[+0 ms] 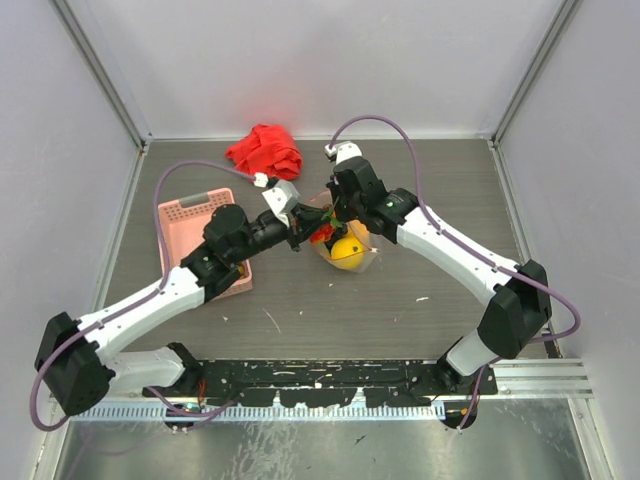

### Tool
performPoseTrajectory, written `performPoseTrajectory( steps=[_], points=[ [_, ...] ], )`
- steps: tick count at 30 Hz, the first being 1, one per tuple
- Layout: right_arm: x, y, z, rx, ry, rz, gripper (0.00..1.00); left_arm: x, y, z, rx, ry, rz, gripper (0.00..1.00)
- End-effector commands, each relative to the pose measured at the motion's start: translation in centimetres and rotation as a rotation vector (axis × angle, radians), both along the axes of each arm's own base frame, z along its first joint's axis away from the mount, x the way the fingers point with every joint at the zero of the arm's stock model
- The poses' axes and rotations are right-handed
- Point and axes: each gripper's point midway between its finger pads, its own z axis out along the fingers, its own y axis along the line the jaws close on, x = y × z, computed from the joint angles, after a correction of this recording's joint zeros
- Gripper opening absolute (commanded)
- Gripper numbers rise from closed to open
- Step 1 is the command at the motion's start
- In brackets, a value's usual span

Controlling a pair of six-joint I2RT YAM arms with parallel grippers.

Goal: Place the food in the zip-top bag and seal the zipper
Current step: Place the fake fruit in the zipper food storage bag.

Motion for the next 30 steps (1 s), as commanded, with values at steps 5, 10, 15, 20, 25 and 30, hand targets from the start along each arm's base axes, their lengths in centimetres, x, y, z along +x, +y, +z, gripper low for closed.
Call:
performPoseTrajectory(
  steps=[5,10,15,20,25,30],
  points=[
    [0.0,-0.1,4.1,0.070,-0.091,-0.012,0.00,2.1,-2.0,2.1,-0.064,-0.174,-0.003,0.01],
    [-0.1,-0.1,4.2,0.072,-0.093,-0.010,0.00,4.2,-2.1,-1.4,-0.029,-0.135,0.074,0.00],
    [-0.1,-0.3,4.1,0.068,-0.094,-0.014,0.00,5.4,-1.2,-3.7,-0.006,-0.112,0.156,0.00],
    [-0.1,-0.2,4.1,0.071,-0.093,-0.012,0.00,6.1,-0.3,-5.4,0.018,-0.104,0.216,0.01],
    [-0.1,0.0,4.0,0.073,-0.091,-0.006,0.00,7.0,-0.3,-6.1,0.041,-0.101,0.248,0.04],
    [0.0,0.1,4.0,0.072,-0.089,-0.005,0.00,8.4,-0.3,-5.8,0.066,-0.124,0.299,0.08]
  ],
)
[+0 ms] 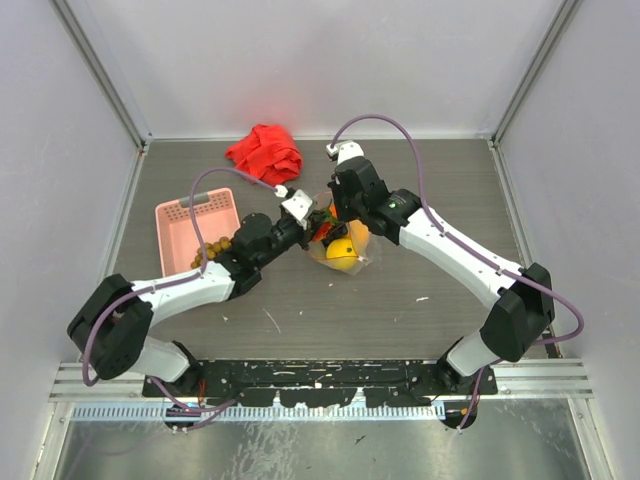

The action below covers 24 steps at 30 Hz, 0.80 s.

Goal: Place the food in the zip-top bag and seal the zipper
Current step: Place the fake fruit in the zipper food storage bag.

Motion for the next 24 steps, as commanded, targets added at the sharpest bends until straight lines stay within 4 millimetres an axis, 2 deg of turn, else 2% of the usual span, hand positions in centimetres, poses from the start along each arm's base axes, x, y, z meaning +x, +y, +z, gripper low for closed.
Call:
performPoseTrajectory(
  steps=[1,6,11,17,24],
  points=[
    [0.3,0.5,3.2,0.072,-0.074,0.003,0.00,2.4,0.2,4.1,-0.037,-0.131,0.090,0.09],
    [0.3,0.5,3.1,0.071,-0.072,0.005,0.00,3.5,0.2,3.3,-0.009,-0.130,0.128,0.18],
    [0.4,0.6,2.9,0.068,-0.069,0.006,0.00,3.5,0.3,3.2,-0.019,-0.106,0.139,0.38],
    [0.4,0.6,2.9,0.070,-0.070,0.004,0.00,2.5,0.7,3.9,-0.037,-0.057,0.126,0.54],
    [0.4,0.6,3.0,0.072,-0.072,0.001,0.00,0.3,2.2,5.2,-0.081,0.080,0.132,0.63]
  ],
)
